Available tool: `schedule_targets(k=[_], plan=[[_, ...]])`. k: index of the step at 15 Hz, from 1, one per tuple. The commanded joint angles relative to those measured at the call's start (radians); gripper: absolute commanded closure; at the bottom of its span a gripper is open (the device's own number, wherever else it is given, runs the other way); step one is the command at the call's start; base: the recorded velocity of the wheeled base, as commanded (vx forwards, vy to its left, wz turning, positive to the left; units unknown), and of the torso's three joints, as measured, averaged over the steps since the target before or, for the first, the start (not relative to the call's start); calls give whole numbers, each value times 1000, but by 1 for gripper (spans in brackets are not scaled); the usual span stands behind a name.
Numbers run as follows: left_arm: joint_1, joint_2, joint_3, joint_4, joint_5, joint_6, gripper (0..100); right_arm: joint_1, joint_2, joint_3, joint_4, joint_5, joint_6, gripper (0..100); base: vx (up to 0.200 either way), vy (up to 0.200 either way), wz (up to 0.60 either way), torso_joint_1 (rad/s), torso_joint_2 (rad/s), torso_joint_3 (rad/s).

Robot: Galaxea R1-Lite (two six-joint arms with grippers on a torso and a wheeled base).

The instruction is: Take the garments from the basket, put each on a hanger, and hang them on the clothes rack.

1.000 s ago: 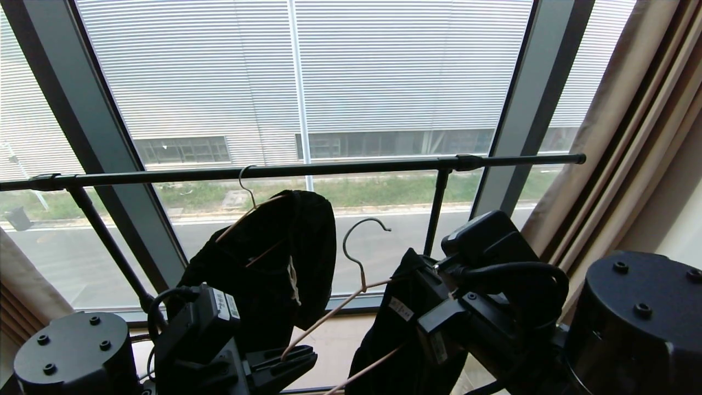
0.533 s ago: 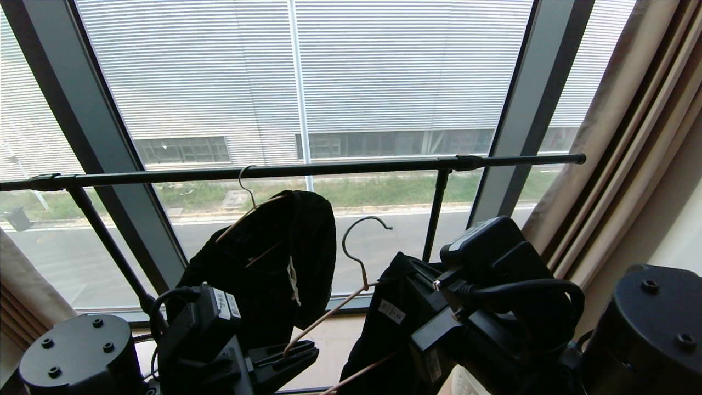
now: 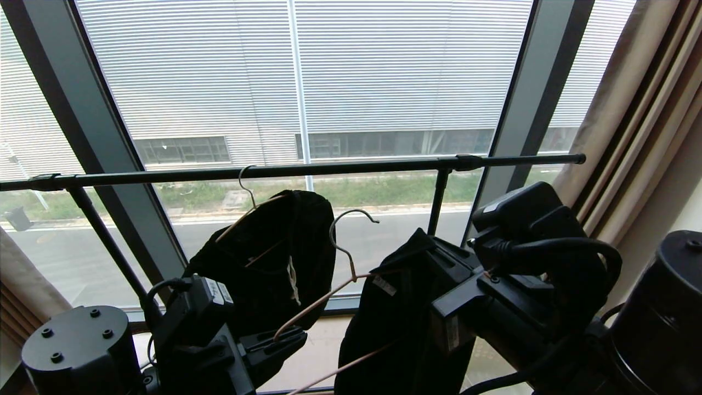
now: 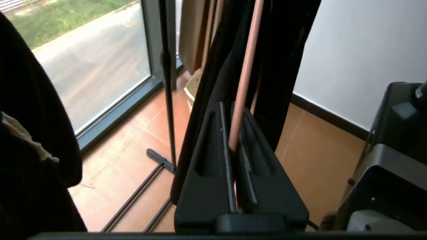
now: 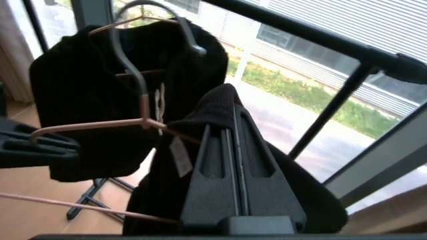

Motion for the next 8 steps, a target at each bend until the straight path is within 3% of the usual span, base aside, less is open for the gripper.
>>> schedule_targets(k=[1,8], plan=[[9,-15,-2,0,6,0,100,-29,-7,-8,0,-1,0,100,0,0,0,0,0,0],[42,-46,-5,-2,4,0,100,-79,10,-26,0,-1,1,100,0,0,0,0,0,0]])
